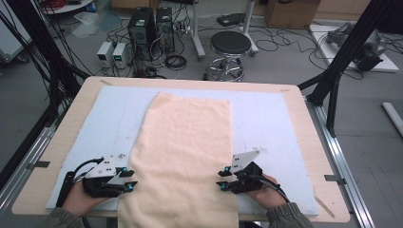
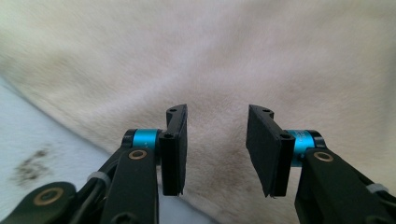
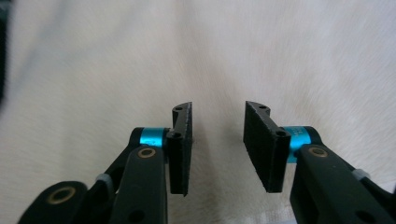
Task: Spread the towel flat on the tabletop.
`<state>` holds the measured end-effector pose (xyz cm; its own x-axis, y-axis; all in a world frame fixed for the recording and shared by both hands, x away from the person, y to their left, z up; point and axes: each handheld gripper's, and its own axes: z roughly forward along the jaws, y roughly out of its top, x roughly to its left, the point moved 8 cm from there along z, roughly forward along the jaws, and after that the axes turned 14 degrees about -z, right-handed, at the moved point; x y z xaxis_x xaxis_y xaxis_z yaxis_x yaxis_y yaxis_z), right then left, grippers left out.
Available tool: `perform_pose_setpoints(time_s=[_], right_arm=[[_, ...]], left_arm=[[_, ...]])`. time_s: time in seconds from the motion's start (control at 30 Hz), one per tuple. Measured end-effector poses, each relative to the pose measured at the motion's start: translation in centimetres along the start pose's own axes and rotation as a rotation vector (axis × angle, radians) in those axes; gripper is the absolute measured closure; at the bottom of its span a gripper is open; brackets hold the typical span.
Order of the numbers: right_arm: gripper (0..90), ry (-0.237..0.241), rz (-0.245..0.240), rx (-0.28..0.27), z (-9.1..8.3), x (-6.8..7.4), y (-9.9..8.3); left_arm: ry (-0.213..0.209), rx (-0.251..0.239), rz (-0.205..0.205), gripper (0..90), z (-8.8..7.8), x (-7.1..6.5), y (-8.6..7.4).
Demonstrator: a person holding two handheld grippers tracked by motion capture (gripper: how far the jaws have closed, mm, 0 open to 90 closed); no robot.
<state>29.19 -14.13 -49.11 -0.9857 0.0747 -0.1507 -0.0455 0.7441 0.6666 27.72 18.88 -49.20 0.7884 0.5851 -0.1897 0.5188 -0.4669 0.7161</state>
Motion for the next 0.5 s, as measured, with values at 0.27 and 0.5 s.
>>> perform_pose_setpoints(time_s=[0.27,0.5], right_arm=[[86.9,0.058,-0.019,-0.015,-0.4,0.9,-0.1],[73.1,0.061,-0.023,-0.109,-3.5,3.1,1.0]], left_arm=[[-0.017,-0.02,0.023,85.4,-0.6,-1.1,-0.1],[-0.034,-0.074,0.04,74.5,-3.3,-2.5,-0.1]])
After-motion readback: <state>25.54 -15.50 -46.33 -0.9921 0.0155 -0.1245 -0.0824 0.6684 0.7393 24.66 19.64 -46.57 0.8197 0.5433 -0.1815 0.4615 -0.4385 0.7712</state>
